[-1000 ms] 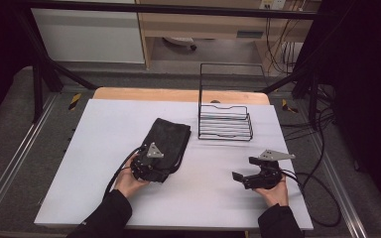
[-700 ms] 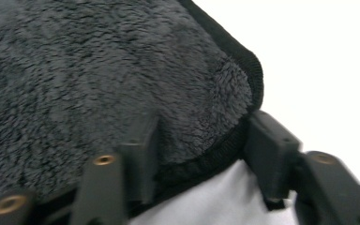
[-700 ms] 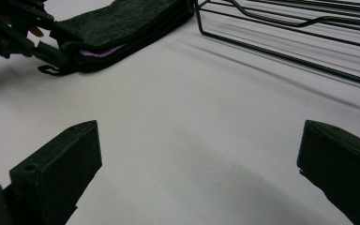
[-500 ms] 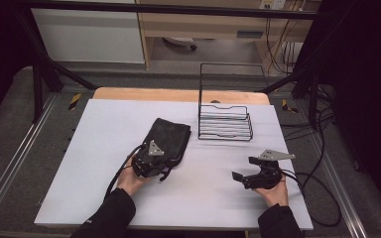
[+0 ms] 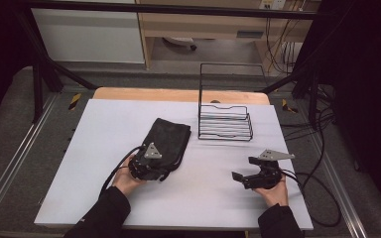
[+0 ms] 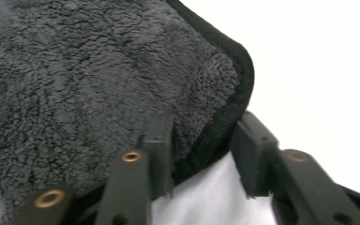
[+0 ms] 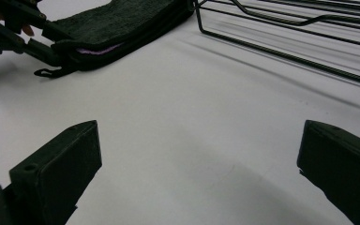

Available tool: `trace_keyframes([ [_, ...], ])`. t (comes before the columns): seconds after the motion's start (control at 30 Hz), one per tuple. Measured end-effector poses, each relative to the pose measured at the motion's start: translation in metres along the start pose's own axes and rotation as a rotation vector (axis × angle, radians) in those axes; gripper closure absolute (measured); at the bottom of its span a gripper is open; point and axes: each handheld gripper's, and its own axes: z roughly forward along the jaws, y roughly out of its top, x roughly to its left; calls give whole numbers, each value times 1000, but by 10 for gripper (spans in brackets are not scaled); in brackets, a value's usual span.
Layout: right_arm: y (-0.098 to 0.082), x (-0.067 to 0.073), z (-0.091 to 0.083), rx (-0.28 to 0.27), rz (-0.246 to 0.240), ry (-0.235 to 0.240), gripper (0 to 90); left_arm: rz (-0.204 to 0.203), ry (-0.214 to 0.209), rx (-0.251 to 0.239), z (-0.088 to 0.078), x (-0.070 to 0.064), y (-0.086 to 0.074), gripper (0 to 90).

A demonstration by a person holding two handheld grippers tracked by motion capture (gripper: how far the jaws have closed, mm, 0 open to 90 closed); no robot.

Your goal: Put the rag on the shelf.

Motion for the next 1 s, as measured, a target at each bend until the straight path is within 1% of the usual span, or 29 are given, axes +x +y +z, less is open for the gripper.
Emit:
trace_keyframes([
  [0.03, 0, 0, 0, -1, 3, -1, 7, 11, 22, -3, 2, -4, 0, 541],
  [0.07, 0, 0, 0, -2, 2, -1, 7, 11, 22, -3, 2, -4, 0, 538],
  [0.1, 0, 0, 0, -4, 1, -1, 7, 21, 52, -7, 3, -8, -1, 535],
  [0.2, 0, 0, 0, -3, 6, 0, 7, -5, 44, -21, 4, -6, -3, 542],
  [0.27, 0, 0, 0, -4, 4, 1, 7, -10, 47, -18, 5, -6, -2, 552],
  [0.3, 0, 0, 0, -4, 5, 2, 7, -15, 57, -15, 5, -6, -1, 552],
  [0.37, 1, 0, 0, -8, 8, 3, 7, -25, 73, 0, 6, -8, 2, 569],
  [0.4, 1, 0, 0, -9, 9, 3, 7, -42, 82, 7, 7, -8, 4, 576],
  [0.43, 1, 0, 0, -10, 10, 4, 7, -42, 82, 7, 7, -8, 4, 586],
  [0.47, 1, 0, 0, -10, 10, 6, 7, -50, 87, 5, 8, -8, 4, 600],
  [0.5, 1, 0, 0, -11, 10, 7, 7, -58, 105, -9, 10, -8, 4, 625],
  [0.6, 1, 0, 0, -13, 12, 8, 7, -44, 135, -1, 11, -9, 6, 698],
  [0.67, 1, 1, 0, -15, 14, 10, 7, -48, 137, -4, 11, -7, 6, 752],
  [0.73, 1, 1, 0, -14, 13, 11, 7, -49, 141, -8, 11, -7, 6, 776],
  [0.77, 1, 1, 0, -14, 10, 10, 7, -40, 146, -20, 10, -8, 4, 786],
  [0.8, 1, 1, 1, -12, 9, 10, 7, -40, 141, -25, 10, -7, 4, 793],
  [0.87, 1, 1, 1, -9, 7, 11, 7, -60, 120, -37, 9, -4, 3, 806],
  [0.9, 1, 1, 1, -9, 6, 12, 7, -60, 120, -37, 9, -4, 3, 811],
  [0.93, 1, 1, 2, -7, 7, 13, 7, -70, 106, -41, 7, -2, 3, 814],
  [0.97, 1, 1, 2, -6, 5, 13, 7, -70, 106, -41, 7, -2, 3, 815],
  [1.0, 1, 1, 2, -5, 3, 14, 7, -85, 94, -43, 4, -1, 4, 816],
])
